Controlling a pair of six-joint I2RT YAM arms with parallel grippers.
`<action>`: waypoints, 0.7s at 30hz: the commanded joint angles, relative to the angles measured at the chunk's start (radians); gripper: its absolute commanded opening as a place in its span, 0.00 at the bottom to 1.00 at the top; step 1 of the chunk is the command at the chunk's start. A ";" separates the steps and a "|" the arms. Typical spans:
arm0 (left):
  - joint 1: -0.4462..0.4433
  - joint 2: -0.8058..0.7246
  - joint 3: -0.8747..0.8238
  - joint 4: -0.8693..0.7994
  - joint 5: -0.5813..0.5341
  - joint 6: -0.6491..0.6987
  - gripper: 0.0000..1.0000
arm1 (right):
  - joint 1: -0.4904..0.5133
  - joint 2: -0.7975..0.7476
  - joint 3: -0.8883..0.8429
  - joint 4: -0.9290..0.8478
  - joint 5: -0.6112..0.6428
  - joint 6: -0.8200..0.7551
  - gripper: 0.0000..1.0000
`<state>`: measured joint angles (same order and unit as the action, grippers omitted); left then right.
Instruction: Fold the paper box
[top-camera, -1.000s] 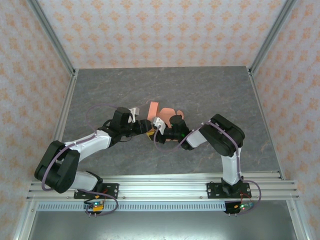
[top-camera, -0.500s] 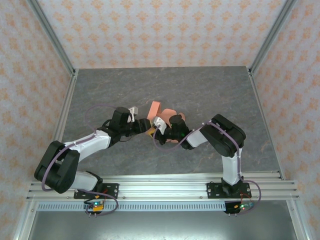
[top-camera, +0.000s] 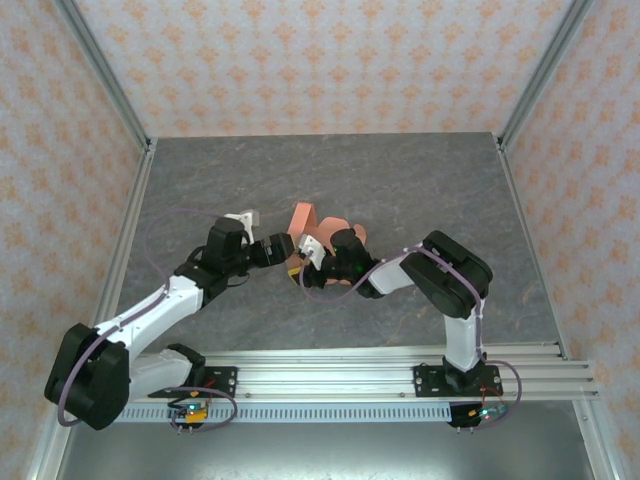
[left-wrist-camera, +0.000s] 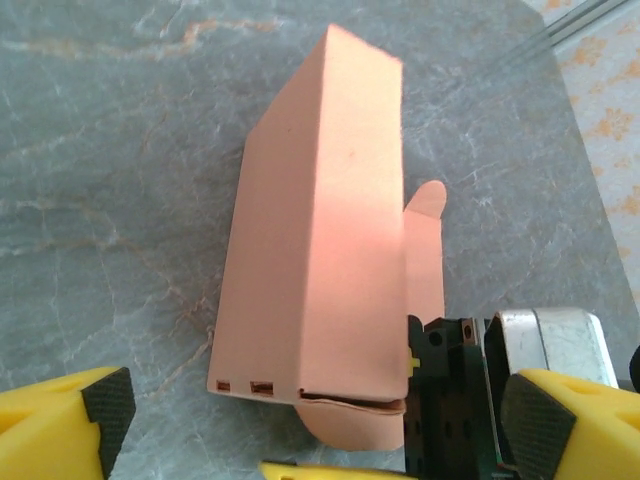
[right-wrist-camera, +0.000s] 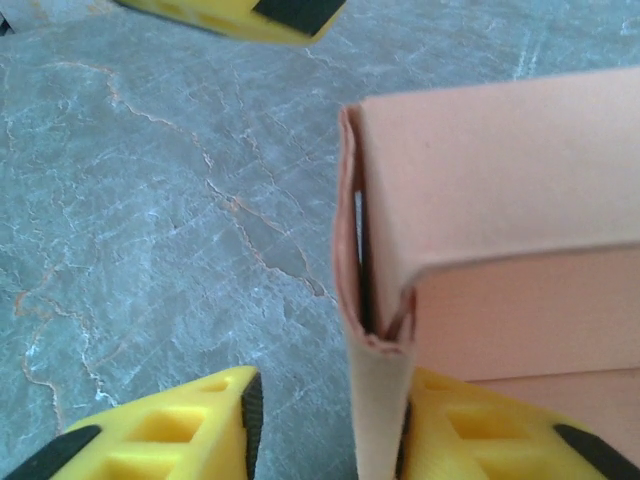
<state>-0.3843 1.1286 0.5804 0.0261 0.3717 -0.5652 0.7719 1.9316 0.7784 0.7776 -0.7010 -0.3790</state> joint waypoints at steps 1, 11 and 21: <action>-0.002 -0.016 0.028 -0.034 -0.062 0.166 1.00 | -0.008 -0.065 -0.037 0.017 -0.016 0.001 0.43; -0.088 0.155 0.257 -0.306 -0.086 0.400 1.00 | -0.033 -0.231 -0.235 0.141 0.061 0.071 0.47; -0.169 0.374 0.474 -0.562 -0.278 0.420 1.00 | -0.046 -0.382 -0.347 0.149 0.235 0.069 0.62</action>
<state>-0.5385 1.4723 1.0134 -0.4011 0.1646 -0.1585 0.7319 1.5951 0.4316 0.8898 -0.5209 -0.3084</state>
